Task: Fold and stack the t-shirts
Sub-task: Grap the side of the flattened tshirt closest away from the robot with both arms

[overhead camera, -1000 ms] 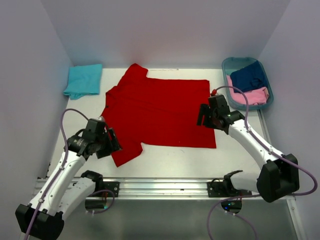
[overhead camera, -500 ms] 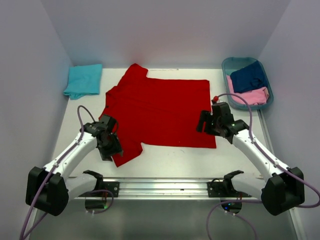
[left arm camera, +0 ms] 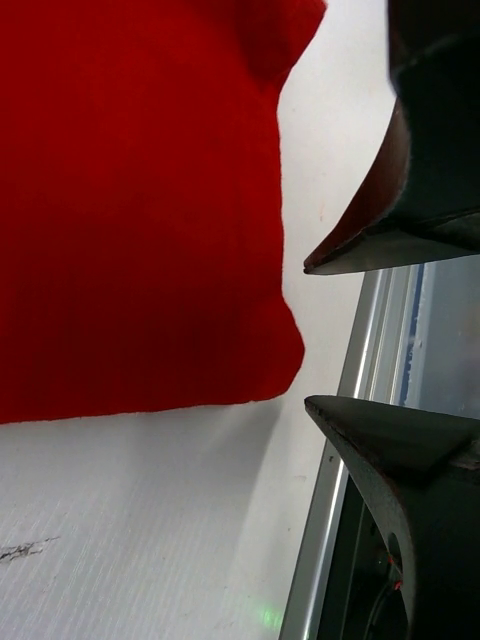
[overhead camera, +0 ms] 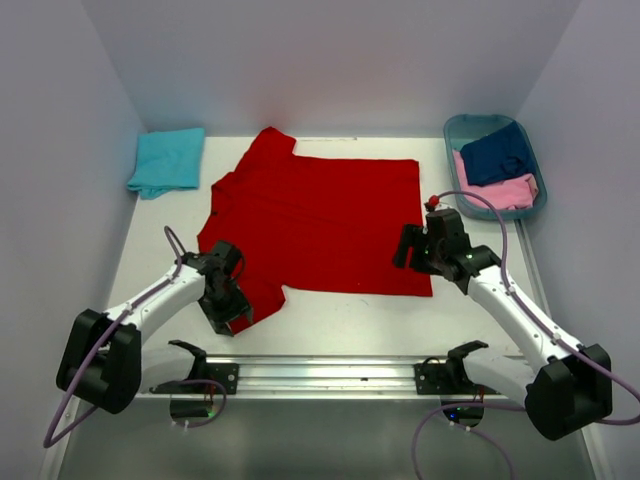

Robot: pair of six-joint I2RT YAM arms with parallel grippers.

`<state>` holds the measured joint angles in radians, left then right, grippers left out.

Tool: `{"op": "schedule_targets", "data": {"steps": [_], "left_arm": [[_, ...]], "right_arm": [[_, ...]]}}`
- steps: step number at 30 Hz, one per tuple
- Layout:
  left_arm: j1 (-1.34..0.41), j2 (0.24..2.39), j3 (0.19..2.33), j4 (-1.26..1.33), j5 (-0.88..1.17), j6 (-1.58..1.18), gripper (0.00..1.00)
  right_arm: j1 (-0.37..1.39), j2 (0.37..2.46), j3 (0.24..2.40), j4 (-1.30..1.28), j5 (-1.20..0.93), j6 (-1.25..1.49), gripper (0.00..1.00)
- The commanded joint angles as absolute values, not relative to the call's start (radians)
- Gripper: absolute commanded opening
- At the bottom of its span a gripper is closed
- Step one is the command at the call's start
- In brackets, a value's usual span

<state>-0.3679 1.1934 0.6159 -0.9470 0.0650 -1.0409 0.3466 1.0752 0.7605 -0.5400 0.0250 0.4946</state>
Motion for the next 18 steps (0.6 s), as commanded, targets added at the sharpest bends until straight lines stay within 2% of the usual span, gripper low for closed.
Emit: {"op": "schedule_targets", "data": {"steps": [1, 18], "left_arm": [[-0.373, 1.215, 0.592, -0.896, 0.071, -1.094, 0.55], [-0.371, 1.25, 0.624, -0.919, -0.037, -1.1, 0.49]], "right_arm": [[0.348, 1.039, 0.756, -0.52, 0.011, 0.489, 0.74], [0.35, 1.048, 0.747, -0.522, 0.034, 0.491, 0.74]]}}
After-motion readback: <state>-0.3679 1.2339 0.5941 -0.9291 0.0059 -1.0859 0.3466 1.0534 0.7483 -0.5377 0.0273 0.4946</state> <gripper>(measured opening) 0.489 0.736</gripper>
